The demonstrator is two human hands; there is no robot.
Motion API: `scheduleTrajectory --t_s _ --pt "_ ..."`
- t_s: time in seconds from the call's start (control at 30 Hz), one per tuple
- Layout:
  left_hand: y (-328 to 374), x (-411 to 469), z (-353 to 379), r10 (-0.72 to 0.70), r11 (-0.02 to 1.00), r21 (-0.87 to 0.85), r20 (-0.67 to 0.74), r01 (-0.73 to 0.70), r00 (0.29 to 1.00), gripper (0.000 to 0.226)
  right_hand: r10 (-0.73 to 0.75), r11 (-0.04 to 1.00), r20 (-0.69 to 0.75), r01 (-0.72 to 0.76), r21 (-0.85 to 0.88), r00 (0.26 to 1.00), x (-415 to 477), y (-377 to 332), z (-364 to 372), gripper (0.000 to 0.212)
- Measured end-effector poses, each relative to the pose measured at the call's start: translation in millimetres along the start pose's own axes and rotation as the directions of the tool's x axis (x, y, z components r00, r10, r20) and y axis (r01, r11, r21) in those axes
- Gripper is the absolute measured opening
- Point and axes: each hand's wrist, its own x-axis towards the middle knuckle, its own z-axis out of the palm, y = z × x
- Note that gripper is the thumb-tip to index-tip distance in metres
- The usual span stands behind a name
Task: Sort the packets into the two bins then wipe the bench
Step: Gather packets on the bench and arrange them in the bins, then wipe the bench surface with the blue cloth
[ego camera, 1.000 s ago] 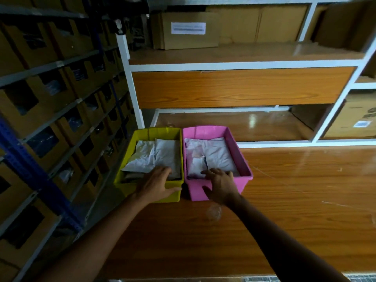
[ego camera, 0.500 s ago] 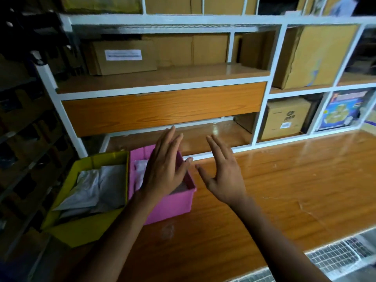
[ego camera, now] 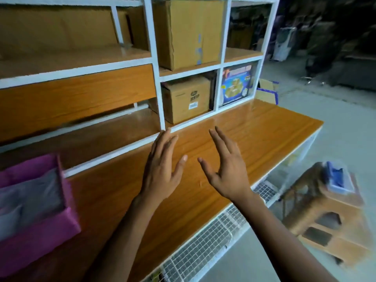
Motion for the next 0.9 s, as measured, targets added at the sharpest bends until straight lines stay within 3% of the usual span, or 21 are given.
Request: scheduleTrajectory --t_s 0.3,0.53,0.9 --pt "65.8 73.9 175.3 0.157 0.976 -0.184 0.196 -0.121 0.968 0.056 0.235 0.963 -0.089 -0.245 -0.114 0.968 -11.0 161.3 -62.9 0.068" --pt "107.3 153.1 339.6 0.308 0.92 -0.321 0.243 -0.224 0.92 0.053 0.394 0.885 -0.144 -0.417 -0.207 0.908 1.3 316.9 -89.6 0.065" --pt "180.3 291.2 577.6 0.397 0.897 -0.388 0.489 -0.214 0.777 0.061 0.723 0.642 -0.188 -0.747 -0.176 0.665 30.6 537.7 -138.5 0.061"
